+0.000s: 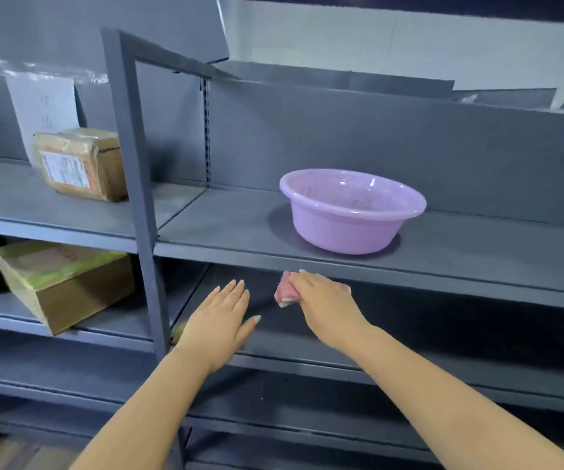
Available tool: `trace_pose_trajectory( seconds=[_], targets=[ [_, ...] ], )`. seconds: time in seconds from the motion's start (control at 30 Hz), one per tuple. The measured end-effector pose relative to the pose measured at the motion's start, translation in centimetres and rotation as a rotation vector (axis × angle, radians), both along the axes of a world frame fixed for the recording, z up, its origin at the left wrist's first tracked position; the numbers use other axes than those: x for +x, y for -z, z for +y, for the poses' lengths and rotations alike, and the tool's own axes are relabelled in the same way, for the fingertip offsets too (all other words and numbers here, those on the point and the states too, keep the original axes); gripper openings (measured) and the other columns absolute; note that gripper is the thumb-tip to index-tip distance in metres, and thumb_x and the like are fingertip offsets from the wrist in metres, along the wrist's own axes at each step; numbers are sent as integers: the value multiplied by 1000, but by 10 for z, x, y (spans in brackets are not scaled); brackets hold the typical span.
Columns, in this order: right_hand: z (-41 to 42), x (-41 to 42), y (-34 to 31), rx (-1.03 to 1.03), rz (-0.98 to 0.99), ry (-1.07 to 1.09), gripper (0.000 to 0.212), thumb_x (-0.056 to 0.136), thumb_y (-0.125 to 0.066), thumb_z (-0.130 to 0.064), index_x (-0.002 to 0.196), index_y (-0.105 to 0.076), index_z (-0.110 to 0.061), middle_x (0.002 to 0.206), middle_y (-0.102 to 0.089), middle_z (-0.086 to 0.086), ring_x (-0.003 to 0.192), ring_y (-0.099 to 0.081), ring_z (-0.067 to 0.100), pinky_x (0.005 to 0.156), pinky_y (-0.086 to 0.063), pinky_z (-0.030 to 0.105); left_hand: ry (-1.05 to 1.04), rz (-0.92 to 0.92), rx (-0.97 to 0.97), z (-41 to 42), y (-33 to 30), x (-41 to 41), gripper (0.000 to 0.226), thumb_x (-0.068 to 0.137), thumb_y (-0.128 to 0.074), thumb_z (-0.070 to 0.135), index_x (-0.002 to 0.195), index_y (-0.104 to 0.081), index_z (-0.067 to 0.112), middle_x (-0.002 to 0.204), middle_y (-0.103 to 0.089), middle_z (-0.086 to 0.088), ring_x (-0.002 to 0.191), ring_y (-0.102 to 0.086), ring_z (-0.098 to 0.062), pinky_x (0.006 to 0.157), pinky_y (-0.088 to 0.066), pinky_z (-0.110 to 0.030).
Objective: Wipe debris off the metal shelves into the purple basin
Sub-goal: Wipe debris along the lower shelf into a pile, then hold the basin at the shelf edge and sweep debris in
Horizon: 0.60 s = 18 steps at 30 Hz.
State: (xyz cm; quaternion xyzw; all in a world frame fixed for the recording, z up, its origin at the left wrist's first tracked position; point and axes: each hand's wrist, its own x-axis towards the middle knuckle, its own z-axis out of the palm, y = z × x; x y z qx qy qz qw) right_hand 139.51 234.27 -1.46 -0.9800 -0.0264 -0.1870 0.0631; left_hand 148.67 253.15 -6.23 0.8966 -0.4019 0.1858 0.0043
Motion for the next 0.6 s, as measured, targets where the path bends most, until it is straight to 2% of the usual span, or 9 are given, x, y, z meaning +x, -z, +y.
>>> trace_pose_trajectory(
  seconds=[0.1,0.17,0.23,0.27,0.3,0.37,0.43,0.53,0.6],
  targets=[
    [-20,-29,-40,-22,-56,66,49,77,-37,8,100,-52,-32,106,-56,-14,99,-51,16,75,-42,34,56,2,-33,-27,-31,-16,86,102,0,44,94,-75,4,103,-72,-9,97,-70,-21,75,-56,-38],
    [-34,-45,-63,-52,-84,103,45,82,-38,4,107,-53,-31,111,-57,-11,102,-51,17,71,-37,31,69,46,-51,-45,-55,-34,92,100,6,49,105,-71,0,115,-68,-14,109,-65,-23,90,-51,-36],
    [-50,-58,-81,-81,-89,156,45,84,-38,3,109,-54,-30,113,-56,-11,103,-51,17,67,-29,29,105,34,-96,-63,-70,-42,105,83,20,59,136,-47,-2,147,-41,-15,138,-38,-23,114,-19,-30],
    [-57,-62,-88,-98,-85,189,45,85,-38,4,111,-53,-29,115,-56,-10,103,-50,18,67,-27,29,113,60,-111,-71,-75,-47,110,75,25,63,146,-32,2,156,-26,-12,145,-22,-21,116,-3,-27],
    [-65,-66,-93,-110,-81,221,44,85,-38,4,114,-52,-27,118,-56,-9,103,-50,19,67,-27,29,120,66,-138,-78,-79,-48,107,75,25,65,150,-23,5,159,-16,-9,147,-13,-18,115,4,-25],
    [-82,-68,-99,-116,-78,256,44,83,-38,4,114,-52,-23,119,-56,-9,102,-51,19,68,-33,30,63,91,-149,-94,-88,-49,75,96,1,56,152,-17,8,160,-11,-6,148,-7,-16,116,4,-25],
    [-100,-68,-105,-109,-81,265,43,80,-36,4,109,-52,-23,115,-57,-10,100,-52,19,69,-34,30,39,174,-226,-113,-95,-52,57,104,-22,41,150,-22,7,159,-17,-6,146,-12,-16,116,-1,-26],
    [-129,-64,-114,-96,-100,245,44,79,-35,5,105,-53,-26,111,-57,-12,96,-51,17,60,-30,26,-2,357,-440,-140,-100,-56,50,104,-30,35,143,-35,5,152,-31,-7,139,-29,-20,114,-14,-27],
    [-148,-62,-119,-109,-117,224,43,81,-36,4,105,-54,-27,113,-57,-14,97,-50,16,58,-28,24,-55,465,-546,-158,-102,-54,45,104,-30,35,132,-45,2,138,-45,-8,125,-41,-25,103,-31,-32]
  ],
)
